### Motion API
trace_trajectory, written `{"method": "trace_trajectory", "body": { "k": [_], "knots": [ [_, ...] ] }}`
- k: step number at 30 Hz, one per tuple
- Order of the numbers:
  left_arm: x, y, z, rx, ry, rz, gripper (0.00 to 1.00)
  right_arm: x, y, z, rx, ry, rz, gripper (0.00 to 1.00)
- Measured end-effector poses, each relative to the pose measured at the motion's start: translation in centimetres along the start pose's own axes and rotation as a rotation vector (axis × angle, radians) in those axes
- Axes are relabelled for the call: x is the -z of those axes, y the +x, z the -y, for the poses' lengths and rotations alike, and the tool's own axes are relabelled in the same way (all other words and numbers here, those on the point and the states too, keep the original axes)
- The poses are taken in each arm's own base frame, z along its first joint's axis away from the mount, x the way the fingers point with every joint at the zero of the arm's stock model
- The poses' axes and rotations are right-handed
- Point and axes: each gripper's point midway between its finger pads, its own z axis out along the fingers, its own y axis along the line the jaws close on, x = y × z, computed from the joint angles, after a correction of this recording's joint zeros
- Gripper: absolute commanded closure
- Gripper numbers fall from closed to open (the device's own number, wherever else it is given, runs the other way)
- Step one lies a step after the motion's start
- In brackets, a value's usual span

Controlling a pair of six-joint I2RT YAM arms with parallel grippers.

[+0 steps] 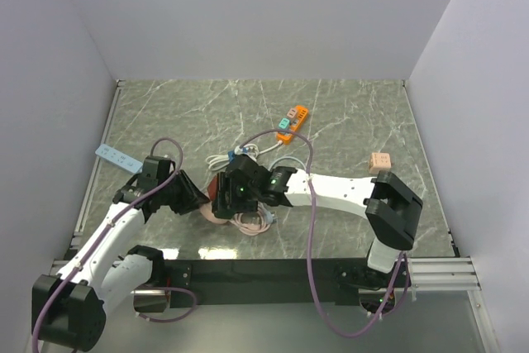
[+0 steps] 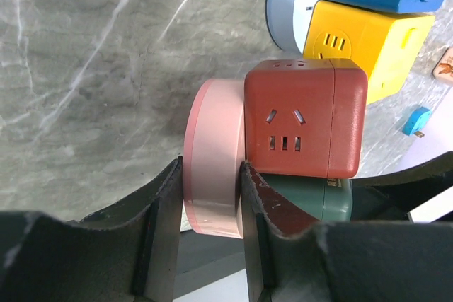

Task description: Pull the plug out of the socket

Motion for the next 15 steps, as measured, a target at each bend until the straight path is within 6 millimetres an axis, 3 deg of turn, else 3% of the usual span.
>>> {"method": "trace_trajectory", "body": {
  "k": [9,12,15],
  "knots": [
    [0.6,-0.4,-0.4,-0.05,-0.013,0.033,0.99,-0.9,0.5,-0.4,0.021,-0.004,-0.081,0.21],
    [0.9,-0.5,-0.3,-0.056,-0.008,0.041,0.99,-0.9,0.4,-0.2,0.006,-0.008,-0.094,0.36],
    [1.1,-0.7,-0.2,-0.064,-0.004,0.058,0.99,-0.9,0.2,-0.4,-0.019,-0.026,-0.109,0.7]
  ]
}}
